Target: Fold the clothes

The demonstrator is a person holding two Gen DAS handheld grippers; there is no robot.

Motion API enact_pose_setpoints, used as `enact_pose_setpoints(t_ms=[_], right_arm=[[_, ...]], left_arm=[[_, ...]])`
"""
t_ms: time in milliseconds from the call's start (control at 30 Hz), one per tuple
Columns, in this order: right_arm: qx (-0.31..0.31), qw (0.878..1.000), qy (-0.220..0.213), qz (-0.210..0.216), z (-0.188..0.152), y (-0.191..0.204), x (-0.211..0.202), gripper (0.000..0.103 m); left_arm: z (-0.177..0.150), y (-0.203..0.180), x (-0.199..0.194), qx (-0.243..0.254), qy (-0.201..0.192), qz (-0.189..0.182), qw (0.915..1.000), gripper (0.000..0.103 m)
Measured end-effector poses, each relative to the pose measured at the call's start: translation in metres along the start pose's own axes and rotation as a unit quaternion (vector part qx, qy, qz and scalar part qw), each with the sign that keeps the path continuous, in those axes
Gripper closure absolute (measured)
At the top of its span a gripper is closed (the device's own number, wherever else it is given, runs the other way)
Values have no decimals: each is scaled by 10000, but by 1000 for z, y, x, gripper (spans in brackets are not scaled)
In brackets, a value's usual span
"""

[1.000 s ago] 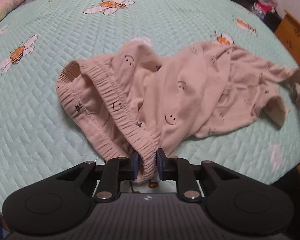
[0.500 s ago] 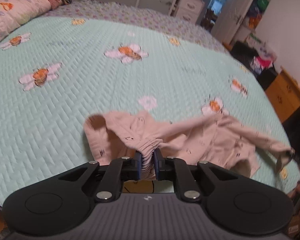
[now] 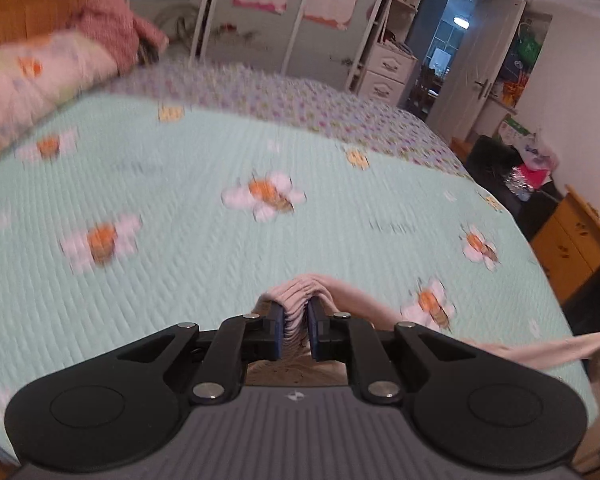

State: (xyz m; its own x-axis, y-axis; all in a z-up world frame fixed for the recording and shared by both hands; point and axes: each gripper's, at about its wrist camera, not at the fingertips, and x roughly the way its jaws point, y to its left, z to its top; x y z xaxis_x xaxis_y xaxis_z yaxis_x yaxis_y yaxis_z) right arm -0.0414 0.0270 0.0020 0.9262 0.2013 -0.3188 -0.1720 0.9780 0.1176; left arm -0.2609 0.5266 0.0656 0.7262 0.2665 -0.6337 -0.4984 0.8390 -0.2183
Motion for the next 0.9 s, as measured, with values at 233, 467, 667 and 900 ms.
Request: enact_pose_setpoints(t_ms=[233,467,667,900], right_arm=[[384,9987,289,165,20,-17,25,94],[567,9960,671,-136,28,-24,82,94],[1226,9906,-593,-142,123,-34,71,94],[1517,9834,-963,254,142,-51,36,94]], left_arm=[[62,-38,55,432,360,255,9981,91],[157,-104,121,589,601,575,9948,97],[280,-163,29,530,-1113,369,9917,97],[243,-125,-35,828,-1514,203,9848,96]])
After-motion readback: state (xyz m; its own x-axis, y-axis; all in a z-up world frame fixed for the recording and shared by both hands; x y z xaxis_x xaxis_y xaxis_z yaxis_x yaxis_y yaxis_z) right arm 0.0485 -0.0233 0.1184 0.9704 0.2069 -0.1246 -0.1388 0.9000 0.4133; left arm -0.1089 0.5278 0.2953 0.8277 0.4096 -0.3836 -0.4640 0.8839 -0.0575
